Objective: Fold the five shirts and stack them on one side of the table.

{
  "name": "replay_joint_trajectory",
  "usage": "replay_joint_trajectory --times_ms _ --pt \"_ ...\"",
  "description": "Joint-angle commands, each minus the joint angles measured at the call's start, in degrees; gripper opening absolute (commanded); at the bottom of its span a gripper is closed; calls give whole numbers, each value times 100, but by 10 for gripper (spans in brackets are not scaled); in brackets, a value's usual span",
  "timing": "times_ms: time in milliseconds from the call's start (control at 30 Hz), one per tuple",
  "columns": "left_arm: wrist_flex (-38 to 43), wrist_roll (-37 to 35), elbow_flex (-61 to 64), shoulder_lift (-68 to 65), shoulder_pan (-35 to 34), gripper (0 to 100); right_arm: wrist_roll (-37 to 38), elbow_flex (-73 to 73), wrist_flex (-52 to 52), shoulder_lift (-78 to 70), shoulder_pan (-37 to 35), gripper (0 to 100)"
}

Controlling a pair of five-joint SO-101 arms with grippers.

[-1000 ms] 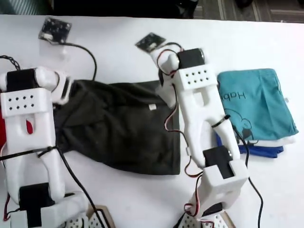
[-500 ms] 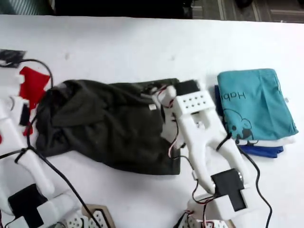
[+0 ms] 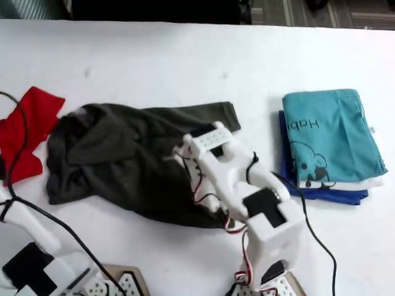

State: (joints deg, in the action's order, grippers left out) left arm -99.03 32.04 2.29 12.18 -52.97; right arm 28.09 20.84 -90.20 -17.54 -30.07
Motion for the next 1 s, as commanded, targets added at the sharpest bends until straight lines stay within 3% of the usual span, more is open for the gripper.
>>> replay_joint_trajectory --times_ms 0,133,300,600,967 --pt "202 62 -185 13 -154 35 -53 448 -251 66 -154 18" --pt "255 62 -185 4 -136 35 -62 853 -259 690 -303 18" --pt "325 62 -185 4 -127 35 -62 149 -75 1701 -321 18" --pt "334 53 -229 4 -145 35 -70 914 1631 1024 -523 18" --pt "334 44 -220 13 -136 35 -325 2224 699 1930 -892 18"
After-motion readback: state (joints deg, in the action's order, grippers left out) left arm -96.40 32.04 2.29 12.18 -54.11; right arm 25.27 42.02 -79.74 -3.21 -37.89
